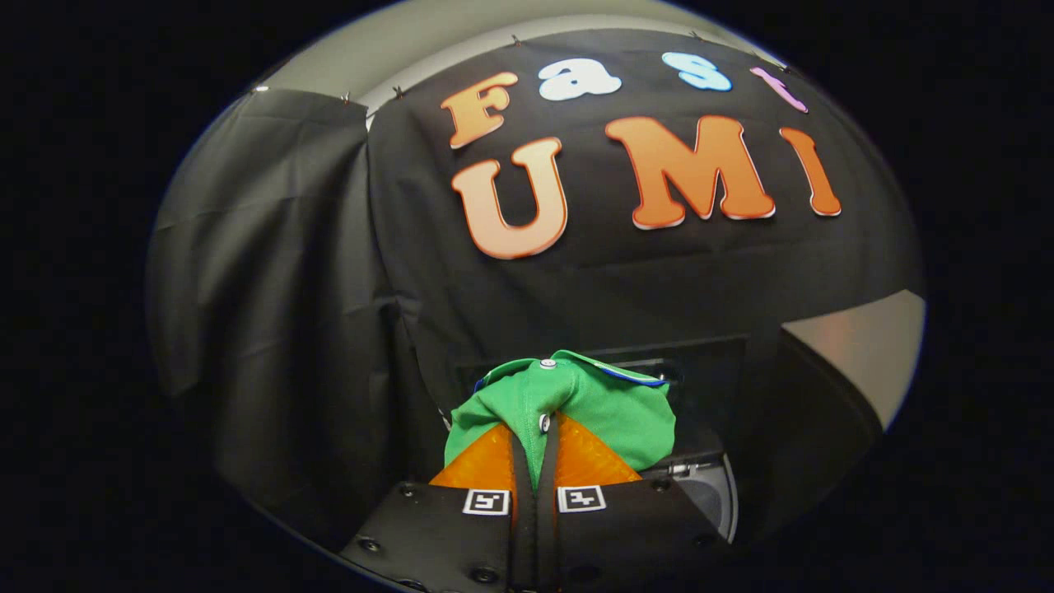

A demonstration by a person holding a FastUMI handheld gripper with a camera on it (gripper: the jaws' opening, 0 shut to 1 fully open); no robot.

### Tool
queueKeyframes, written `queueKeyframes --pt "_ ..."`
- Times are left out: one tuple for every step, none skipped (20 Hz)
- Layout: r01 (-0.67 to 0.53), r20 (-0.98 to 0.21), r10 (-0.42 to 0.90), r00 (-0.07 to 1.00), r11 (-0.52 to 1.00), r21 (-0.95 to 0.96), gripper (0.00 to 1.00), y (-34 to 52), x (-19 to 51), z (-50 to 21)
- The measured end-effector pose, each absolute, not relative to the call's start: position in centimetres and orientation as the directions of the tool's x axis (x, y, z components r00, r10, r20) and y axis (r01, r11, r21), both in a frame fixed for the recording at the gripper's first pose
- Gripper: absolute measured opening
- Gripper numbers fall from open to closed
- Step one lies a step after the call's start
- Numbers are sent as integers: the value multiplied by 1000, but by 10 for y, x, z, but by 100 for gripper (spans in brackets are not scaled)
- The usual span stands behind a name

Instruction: Put the clothes into the washing machine and then close the washing machine lid.

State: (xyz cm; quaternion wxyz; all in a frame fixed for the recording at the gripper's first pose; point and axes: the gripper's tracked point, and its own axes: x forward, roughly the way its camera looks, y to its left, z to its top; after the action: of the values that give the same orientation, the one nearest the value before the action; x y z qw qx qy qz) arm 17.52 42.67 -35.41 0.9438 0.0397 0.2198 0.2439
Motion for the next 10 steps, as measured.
queueKeyframes --pt "-432 -430 468 772 883 184 8 426 175 -373" --pt "-421 -461 460 759 887 191 8 429 180 -387" --pt "-406 -493 448 746 892 197 8 432 184 -404" --pt "-391 -526 437 730 898 203 8 432 183 -423" --pt "-376 -555 426 715 903 208 8 434 187 -438" --pt "-361 -585 415 697 908 213 8 436 192 -453" --pt "-344 -624 407 667 911 227 8 435 190 -472" --pt "-325 -655 407 636 912 251 8 433 189 -486" --pt "-303 -672 406 619 913 272 8 435 193 -496" --pt "-280 -688 398 607 917 283 8 433 196 -505"
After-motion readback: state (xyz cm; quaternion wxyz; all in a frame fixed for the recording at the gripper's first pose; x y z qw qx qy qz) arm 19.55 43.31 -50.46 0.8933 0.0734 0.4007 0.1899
